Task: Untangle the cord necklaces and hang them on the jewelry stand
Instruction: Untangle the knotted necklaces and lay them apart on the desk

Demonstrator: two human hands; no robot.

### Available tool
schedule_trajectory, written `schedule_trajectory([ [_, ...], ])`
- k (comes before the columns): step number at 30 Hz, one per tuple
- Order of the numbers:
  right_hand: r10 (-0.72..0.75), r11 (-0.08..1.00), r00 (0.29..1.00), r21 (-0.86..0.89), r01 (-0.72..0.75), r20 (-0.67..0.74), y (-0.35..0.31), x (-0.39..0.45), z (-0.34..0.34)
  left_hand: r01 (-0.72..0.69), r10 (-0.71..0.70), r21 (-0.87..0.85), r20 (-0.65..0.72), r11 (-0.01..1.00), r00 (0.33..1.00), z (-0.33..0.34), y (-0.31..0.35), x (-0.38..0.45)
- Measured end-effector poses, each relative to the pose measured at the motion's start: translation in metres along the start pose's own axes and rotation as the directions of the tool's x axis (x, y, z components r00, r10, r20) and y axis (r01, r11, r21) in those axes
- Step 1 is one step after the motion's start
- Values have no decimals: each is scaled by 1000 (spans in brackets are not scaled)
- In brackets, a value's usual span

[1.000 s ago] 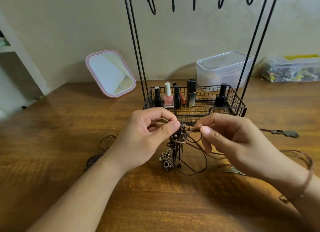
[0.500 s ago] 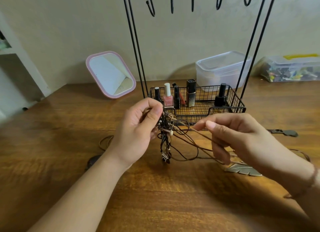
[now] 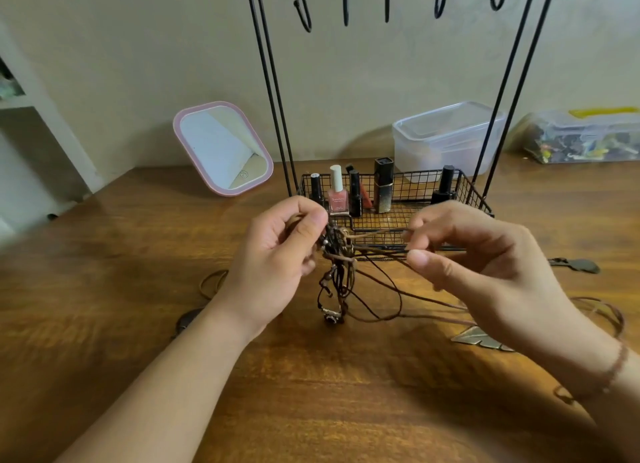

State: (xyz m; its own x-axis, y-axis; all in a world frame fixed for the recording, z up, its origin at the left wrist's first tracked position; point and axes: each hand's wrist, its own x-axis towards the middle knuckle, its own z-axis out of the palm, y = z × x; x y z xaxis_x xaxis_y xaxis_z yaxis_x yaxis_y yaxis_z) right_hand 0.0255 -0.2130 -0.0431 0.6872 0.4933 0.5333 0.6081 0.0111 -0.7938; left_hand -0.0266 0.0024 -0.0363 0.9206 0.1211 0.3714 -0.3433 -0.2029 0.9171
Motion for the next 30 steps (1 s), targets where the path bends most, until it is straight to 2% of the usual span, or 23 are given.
schedule_trajectory([
  [2,-45,999,998,-24,46,34,2,-1,-2,56,-60,-74,-47,996,997,-1,0,0],
  [5,-151,962,983,-214,171,105,0,-2,-5,132,-164,-217,-134,967,977,-4,0,2],
  [8,-146,921,967,-327,210,208,-1,-2,-7,161,-218,-316,-155,935,964,-7,0,3],
  [11,-132,877,957,-420,234,258,-1,-2,-8,162,-227,-332,-168,929,959,-6,2,3],
  [14,-154,825,976,-524,212,152,0,0,-6,153,-195,-261,-143,953,970,-6,4,2],
  [17,-139,798,990,-592,112,0,2,3,-8,133,-145,-191,-55,973,988,-6,5,1],
  [19,-126,831,986,-554,47,-105,1,3,-10,110,-110,-149,3,983,994,-5,6,0],
  [21,-55,923,987,-384,-8,-153,-1,2,-4,72,-66,-76,68,995,995,-1,7,-2],
  [23,58,974,998,-218,-65,-39,-1,2,7,23,-23,-3,135,1000,991,4,8,-3],
  [26,82,969,988,-243,-49,127,3,2,20,25,-35,54,195,998,980,6,9,-4],
  [28,71,975,990,-220,-43,123,4,2,20,52,-67,74,207,996,976,3,9,-4],
  [30,76,993,992,-101,-67,96,4,2,17,83,-89,38,199,996,976,0,10,-4],
])
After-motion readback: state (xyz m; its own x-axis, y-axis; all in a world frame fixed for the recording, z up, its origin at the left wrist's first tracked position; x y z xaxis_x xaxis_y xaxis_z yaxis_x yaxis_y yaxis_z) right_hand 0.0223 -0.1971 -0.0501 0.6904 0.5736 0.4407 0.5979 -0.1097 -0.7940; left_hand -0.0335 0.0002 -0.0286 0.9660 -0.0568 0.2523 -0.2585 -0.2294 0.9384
